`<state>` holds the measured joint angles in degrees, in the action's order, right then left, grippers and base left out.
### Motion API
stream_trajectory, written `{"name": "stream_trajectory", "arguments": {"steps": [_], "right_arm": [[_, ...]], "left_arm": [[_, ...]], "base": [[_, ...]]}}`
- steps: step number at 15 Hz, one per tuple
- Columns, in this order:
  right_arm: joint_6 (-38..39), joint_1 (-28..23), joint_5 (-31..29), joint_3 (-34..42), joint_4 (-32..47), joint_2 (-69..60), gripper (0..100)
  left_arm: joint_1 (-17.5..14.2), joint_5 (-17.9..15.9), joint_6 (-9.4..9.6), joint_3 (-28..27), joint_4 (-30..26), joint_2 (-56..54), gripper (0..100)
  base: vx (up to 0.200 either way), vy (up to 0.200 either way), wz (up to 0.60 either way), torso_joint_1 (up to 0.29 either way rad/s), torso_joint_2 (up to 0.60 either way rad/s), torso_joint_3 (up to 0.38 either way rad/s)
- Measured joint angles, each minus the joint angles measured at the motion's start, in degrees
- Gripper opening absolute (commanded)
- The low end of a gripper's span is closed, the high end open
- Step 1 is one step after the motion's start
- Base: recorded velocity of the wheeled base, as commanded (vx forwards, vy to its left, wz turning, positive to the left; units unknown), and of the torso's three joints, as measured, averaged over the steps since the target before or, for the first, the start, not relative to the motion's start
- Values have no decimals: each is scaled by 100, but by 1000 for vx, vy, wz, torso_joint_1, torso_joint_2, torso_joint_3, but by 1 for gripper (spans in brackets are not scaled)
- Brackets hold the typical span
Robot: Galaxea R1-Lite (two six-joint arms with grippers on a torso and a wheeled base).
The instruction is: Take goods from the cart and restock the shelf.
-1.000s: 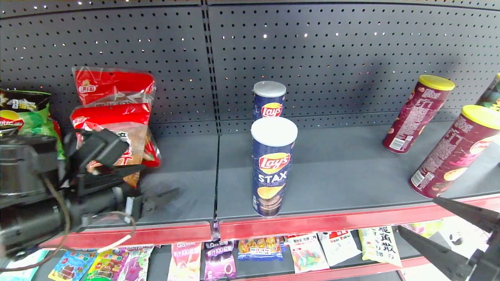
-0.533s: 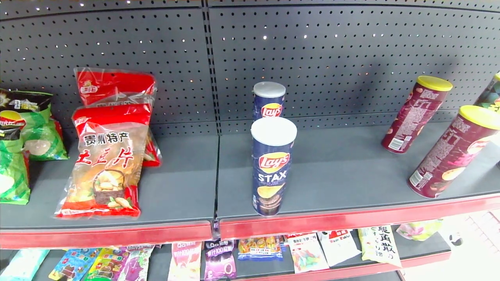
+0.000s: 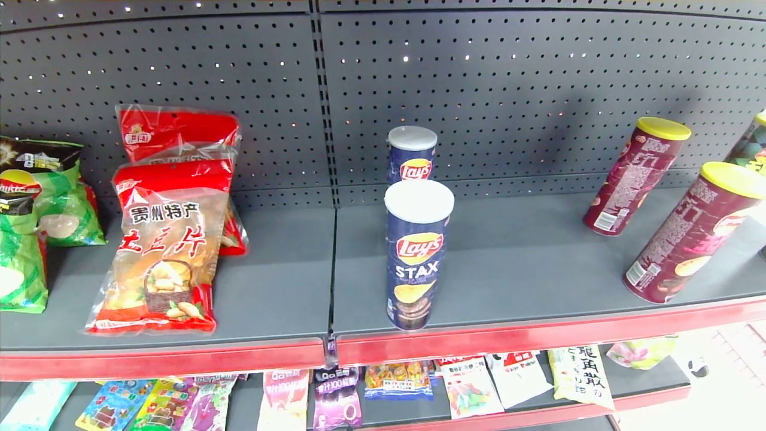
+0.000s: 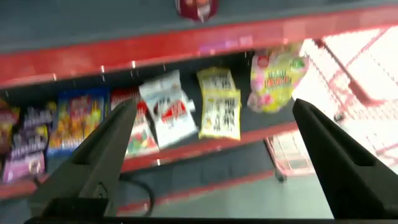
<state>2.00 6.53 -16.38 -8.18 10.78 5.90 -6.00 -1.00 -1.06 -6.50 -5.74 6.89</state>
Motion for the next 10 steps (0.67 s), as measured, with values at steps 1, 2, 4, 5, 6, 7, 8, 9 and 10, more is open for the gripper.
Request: {"name": "stream_trajectory", "arguments": {"steps": [1,2,4,5,6,7,8,9,10], "right_arm": [[-41,7,16,135,-93,-17,100],[-179,7,54,226,-330,-26,100],[-284,11,339,461,-985,-41,100],[-328,11,840,579,-1250,-45,100],[-547,7,1319,684,-1375,-50,100],[-689,2,1398,739,-1417,-52,100],[-714,-17,1237,774,-1414,-48,100],[-719,-91,827,785,-1417,-43,100],[-701,-196,561,796,-1419,-48,100]], "left_arm": [[-4,46,44,265,328,-72,100],[-4,133,66,430,618,-119,100],[-4,162,88,581,558,-174,100],[0,127,90,608,556,-188,100],[2,113,74,625,553,-194,100],[2,113,44,631,556,-201,100],[2,40,40,634,556,-204,100],[5,-28,49,634,552,-207,100],[7,-48,52,634,552,-207,100]], "base": [[0,0,0,0,0,0],[0,0,0,0,0,0],[0,0,0,0,0,0],[0,0,0,0,0,0],[0,0,0,0,0,0],[0,0,0,0,0,0],[0,0,0,0,0,0],[0,0,0,0,0,0],[0,0,0,0,0,0]]}}
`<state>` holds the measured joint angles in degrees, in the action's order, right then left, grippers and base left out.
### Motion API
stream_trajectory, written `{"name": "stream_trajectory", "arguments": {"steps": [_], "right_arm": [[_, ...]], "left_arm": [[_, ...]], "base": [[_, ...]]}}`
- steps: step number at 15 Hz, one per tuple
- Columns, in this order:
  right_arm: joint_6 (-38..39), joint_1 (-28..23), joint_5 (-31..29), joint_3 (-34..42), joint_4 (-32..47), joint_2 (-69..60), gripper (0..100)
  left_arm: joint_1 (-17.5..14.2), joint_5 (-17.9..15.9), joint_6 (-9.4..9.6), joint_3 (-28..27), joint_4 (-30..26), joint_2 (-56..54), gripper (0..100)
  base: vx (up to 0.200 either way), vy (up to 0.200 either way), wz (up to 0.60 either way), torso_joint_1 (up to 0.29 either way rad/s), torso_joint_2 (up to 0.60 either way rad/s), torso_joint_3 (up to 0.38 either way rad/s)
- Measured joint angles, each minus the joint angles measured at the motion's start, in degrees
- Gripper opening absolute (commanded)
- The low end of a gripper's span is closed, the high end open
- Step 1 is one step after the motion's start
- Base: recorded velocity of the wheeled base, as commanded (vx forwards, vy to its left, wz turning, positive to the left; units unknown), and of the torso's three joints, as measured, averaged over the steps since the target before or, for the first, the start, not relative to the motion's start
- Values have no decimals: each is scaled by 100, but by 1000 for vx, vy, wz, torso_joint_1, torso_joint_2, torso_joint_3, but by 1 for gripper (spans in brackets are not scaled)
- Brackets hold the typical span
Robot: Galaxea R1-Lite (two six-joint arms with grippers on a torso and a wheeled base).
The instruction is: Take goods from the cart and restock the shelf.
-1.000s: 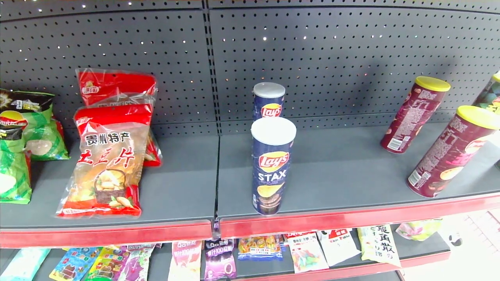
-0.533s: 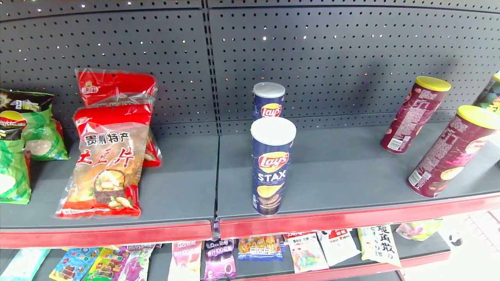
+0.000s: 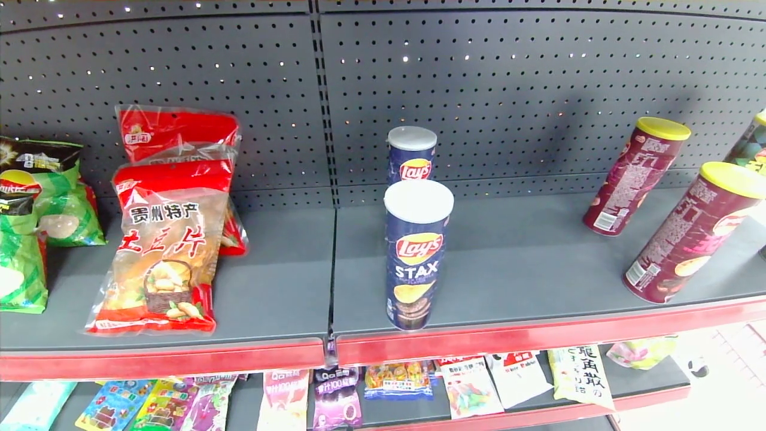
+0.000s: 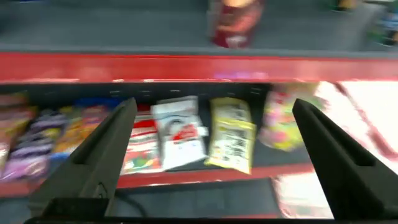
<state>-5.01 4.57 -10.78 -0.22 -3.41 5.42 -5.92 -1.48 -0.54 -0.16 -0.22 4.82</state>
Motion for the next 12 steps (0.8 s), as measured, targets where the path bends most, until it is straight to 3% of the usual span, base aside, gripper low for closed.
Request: {"name": "stream_trajectory", "arguments": {"steps": [1,4,6,12], "right_arm": [[72,-72,-17,9,-9,-11,100],[167,-107,1221,20,156,-35,100],[439,-124,1140,17,355,-41,100],[530,-422,1107,20,341,-438,100]], "left_arm": [[15,-11,7,0,-2,0,100],[441,-22,10,0,-5,-52,100],[655,-20,21,0,-5,-195,100],[611,88,49,2,-2,-468,100]], "base": [[0,0,0,0,0,0],[0,0,0,0,0,0],[0,0,0,0,0,0],[0,0,0,0,0,0]]}}
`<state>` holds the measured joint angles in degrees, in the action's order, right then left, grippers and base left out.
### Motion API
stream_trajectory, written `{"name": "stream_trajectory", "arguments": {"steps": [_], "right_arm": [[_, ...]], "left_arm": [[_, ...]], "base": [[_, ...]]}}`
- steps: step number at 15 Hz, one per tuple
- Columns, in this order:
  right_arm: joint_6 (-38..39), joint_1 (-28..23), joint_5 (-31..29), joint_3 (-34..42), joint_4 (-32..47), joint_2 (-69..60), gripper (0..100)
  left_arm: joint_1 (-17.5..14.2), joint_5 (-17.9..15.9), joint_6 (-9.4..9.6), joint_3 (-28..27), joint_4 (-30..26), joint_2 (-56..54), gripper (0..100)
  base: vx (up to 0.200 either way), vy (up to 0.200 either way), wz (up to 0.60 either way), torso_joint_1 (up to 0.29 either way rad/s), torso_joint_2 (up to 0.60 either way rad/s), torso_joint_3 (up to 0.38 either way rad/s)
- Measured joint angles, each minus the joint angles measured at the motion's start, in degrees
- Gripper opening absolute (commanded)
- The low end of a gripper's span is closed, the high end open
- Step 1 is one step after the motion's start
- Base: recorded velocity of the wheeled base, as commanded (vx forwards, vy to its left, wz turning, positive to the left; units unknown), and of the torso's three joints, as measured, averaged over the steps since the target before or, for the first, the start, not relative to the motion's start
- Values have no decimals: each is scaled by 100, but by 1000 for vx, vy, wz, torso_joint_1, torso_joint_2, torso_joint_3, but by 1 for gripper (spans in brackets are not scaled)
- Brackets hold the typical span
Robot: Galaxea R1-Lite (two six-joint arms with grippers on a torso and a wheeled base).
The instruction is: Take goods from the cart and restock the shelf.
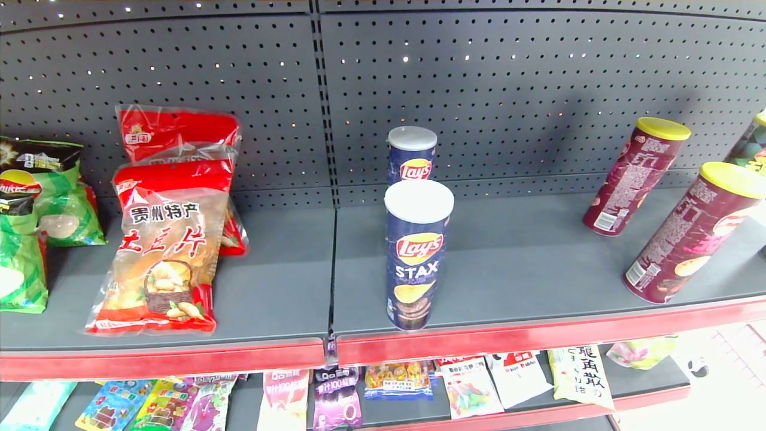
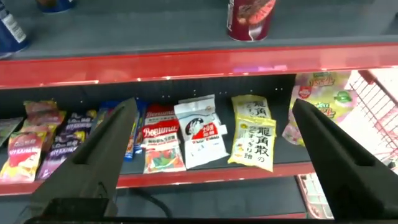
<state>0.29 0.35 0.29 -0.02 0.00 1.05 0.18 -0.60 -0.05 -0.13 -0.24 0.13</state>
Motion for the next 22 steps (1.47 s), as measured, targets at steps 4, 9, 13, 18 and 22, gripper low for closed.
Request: {"name": "stream_trajectory", "arguments": {"steps": [4,9,13,18,22], "right_arm": [[-29,-20,169,2,0,-74,100],[-45,-20,93,2,7,-89,100],[-45,-20,93,2,7,-91,100],[-45,-24,88,2,10,-94,100],[-45,-20,82,2,5,-94,100]], "left_arm": [[0,5,-6,4,-2,-13,100],[0,6,-5,0,-5,-18,100],[0,16,-11,0,0,-18,100],[0,13,-9,-5,0,-18,100],[0,16,-11,-5,-2,-18,100]], "base": [[-100,0,0,1,1,2],[-120,0,0,6,1,2],[0,-150,0,5,4,5],[0,-200,0,6,2,2],[0,-200,0,2,4,1]]}}
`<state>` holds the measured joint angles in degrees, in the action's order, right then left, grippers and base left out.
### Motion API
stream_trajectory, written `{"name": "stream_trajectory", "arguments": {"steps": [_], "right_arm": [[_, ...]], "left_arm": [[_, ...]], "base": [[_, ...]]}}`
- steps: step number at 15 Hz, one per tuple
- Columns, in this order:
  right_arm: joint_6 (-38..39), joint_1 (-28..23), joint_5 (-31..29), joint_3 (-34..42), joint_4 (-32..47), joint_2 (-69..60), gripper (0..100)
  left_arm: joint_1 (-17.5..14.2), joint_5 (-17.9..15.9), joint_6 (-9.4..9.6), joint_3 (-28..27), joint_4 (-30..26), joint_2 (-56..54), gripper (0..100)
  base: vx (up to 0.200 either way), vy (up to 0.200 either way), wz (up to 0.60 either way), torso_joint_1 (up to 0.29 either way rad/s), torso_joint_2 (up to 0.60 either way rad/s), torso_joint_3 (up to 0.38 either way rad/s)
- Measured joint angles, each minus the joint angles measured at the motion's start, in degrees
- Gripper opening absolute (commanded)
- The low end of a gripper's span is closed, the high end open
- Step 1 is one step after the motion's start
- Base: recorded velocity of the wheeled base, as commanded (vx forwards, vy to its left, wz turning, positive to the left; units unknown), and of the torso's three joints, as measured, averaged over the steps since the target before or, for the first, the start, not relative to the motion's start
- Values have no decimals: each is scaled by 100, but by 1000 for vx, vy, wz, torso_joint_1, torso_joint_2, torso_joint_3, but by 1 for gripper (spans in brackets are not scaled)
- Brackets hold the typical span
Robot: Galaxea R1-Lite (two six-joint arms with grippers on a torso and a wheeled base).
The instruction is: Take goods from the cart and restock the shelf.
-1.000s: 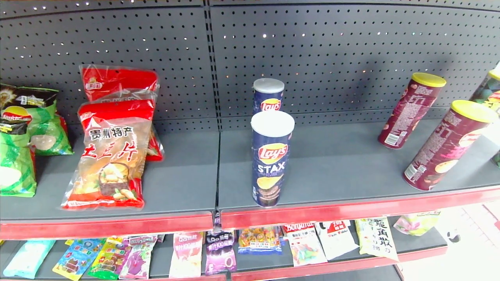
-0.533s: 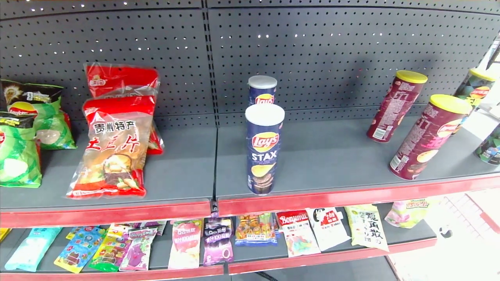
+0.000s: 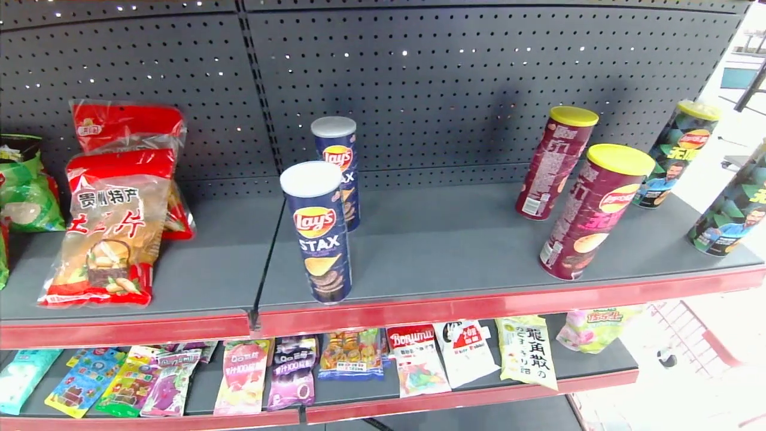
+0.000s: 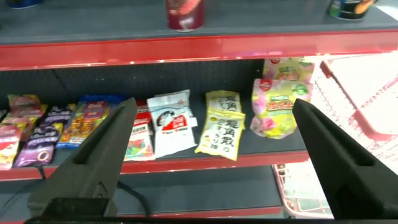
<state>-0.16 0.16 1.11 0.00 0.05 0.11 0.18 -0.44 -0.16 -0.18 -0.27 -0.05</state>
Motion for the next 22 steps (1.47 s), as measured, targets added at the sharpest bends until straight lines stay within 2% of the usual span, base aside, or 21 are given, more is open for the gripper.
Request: {"name": "stream_trajectory", "arguments": {"steps": [12,16,22], "right_arm": [[0,-9,-106,0,0,0,100],[0,-6,-108,0,6,0,100],[0,-9,-104,0,2,0,100]], "left_arm": [[0,0,0,2,2,0,100],[0,-2,2,7,5,0,100],[0,0,0,2,-2,0,100]], "base": [[0,-200,0,4,2,1],[0,0,0,0,0,0],[167,0,0,-4,3,2]]}}
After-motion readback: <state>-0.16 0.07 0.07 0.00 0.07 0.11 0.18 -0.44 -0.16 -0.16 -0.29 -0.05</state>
